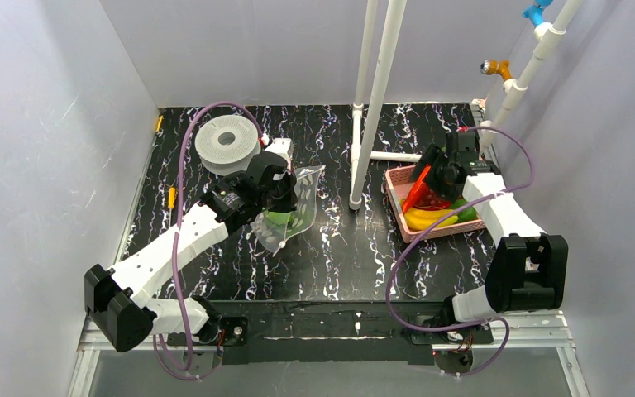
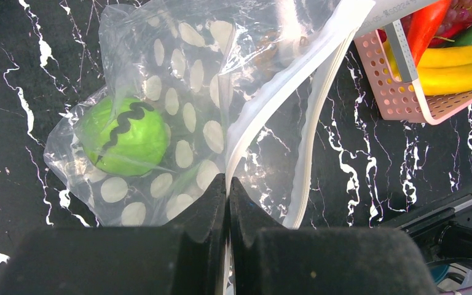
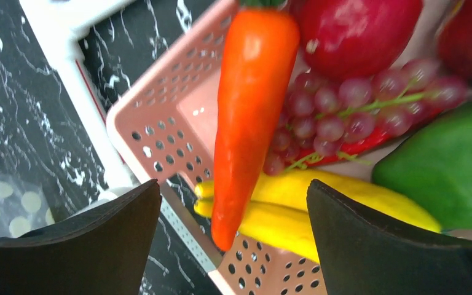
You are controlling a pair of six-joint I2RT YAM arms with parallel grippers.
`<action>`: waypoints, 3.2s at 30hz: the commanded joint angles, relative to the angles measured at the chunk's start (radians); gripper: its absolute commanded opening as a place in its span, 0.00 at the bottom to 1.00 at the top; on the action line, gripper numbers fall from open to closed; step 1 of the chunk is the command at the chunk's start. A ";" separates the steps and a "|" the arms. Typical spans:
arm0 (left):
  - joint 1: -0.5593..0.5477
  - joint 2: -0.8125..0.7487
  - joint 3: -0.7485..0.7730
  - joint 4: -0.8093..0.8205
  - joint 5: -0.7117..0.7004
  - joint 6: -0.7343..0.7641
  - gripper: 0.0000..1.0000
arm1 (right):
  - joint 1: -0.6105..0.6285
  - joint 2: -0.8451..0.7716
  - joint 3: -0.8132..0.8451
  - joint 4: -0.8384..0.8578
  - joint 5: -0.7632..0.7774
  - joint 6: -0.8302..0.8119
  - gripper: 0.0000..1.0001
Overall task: Place the food in the zip-top bag and seal the zipper
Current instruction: Pick up the fake vegetable from the bin.
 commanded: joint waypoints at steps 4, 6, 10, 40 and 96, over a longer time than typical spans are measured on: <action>0.003 -0.021 0.028 0.005 -0.002 0.006 0.00 | -0.004 0.079 0.176 -0.011 0.229 -0.124 0.98; 0.003 -0.023 0.028 0.005 0.000 0.006 0.00 | -0.010 0.135 0.232 -0.020 0.255 -0.126 0.98; 0.003 -0.027 0.028 0.005 0.002 0.006 0.00 | -0.033 0.266 0.364 -0.087 0.244 -0.106 0.98; 0.010 -0.033 0.027 0.005 -0.004 0.008 0.00 | -0.059 0.322 0.325 0.156 0.240 -0.222 0.01; 0.011 -0.019 0.025 0.005 0.010 -0.003 0.00 | 0.311 -0.403 -0.158 -0.073 0.255 0.443 0.78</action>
